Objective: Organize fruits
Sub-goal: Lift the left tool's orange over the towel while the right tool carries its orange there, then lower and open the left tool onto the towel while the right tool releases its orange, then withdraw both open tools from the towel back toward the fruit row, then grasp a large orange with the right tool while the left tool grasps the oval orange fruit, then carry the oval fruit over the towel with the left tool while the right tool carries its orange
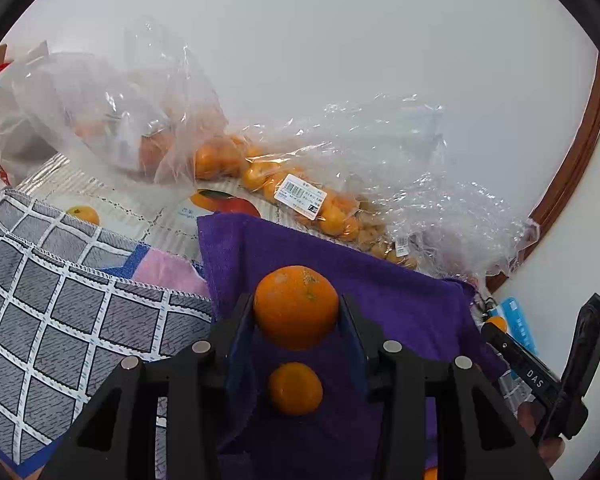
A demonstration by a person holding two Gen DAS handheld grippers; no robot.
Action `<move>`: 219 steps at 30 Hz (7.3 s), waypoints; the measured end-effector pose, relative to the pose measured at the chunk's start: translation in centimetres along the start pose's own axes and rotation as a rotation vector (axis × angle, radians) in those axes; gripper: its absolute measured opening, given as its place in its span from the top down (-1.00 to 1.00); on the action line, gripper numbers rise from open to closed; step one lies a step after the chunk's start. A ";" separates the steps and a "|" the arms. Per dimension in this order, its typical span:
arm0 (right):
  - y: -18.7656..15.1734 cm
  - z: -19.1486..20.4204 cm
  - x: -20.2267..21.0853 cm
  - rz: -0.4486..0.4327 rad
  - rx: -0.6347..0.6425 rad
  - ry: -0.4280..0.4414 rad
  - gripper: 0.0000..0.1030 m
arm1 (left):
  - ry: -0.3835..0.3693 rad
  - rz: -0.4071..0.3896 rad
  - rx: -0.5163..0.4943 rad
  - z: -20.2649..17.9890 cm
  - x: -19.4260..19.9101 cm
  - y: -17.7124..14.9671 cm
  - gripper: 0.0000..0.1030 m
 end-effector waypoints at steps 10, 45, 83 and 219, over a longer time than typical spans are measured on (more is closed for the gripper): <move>-0.6 -1.1 -2.4 0.078 -0.047 -0.037 0.34 | 0.051 0.026 -0.033 -0.1 -1.9 -0.5 0.22; -0.9 -1.6 -1.4 0.025 -0.088 -0.044 0.32 | 0.067 0.045 -0.088 -0.9 -2.3 -1.0 0.21; -2.6 4.7 5.4 -0.049 0.081 -0.034 0.05 | 0.091 -0.082 -0.134 -2.4 1.2 -2.0 -0.02; -13.3 1.0 11.0 -0.031 -0.029 -0.026 0.22 | -0.082 0.027 -0.350 -6.7 9.3 -13.4 0.14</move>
Point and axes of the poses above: each gripper's, at about its wrist camera, not at the fingertips, and x roughly against the way its jaws point, z to its left, y to its top, the point moved 2 cm from there along -x, roughly the way its jaws point, and after that the axes turned 9 degrees about z, right-handed, at the moved point
